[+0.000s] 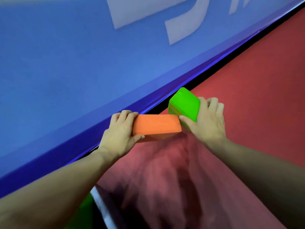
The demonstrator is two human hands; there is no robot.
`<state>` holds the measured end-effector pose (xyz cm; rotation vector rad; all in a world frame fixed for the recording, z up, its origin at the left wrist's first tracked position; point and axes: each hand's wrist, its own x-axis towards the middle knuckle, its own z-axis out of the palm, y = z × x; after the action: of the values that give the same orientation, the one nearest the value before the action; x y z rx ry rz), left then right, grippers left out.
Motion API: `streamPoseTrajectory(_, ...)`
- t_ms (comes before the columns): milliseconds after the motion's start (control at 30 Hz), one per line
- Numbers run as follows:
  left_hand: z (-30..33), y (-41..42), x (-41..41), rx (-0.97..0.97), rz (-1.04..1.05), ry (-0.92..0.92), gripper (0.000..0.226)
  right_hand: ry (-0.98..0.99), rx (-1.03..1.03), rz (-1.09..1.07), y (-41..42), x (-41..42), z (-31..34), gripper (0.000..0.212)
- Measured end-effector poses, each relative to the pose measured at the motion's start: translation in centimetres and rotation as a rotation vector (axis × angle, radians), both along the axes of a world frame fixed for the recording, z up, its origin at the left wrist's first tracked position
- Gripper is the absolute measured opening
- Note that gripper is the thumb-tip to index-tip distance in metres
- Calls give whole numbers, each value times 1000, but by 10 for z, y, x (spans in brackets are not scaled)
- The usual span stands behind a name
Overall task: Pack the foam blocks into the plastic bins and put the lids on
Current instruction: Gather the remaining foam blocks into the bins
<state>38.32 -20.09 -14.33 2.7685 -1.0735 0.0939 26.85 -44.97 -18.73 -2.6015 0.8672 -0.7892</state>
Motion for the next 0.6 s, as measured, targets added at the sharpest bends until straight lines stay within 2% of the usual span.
streamPoseTrajectory(167, 126, 90, -97, -44, 44, -74, 77, -138, 14, 49, 85, -85, 109, 77)
streamPoseTrajectory(300, 227, 210, -231, -84, 132, -127, 77, -194, 64, 117, 197, -189, 209, 81)
streamPoseTrajectory(467, 285, 351, -387, -179, 331, -105, 86, -224, 100, 224, 318, -305, 281, 84)
streamPoseTrajectory(600, 303, 438, -451, -278, 552, -160, 82, -263, 152, 319, 404, -351, 298, 86)
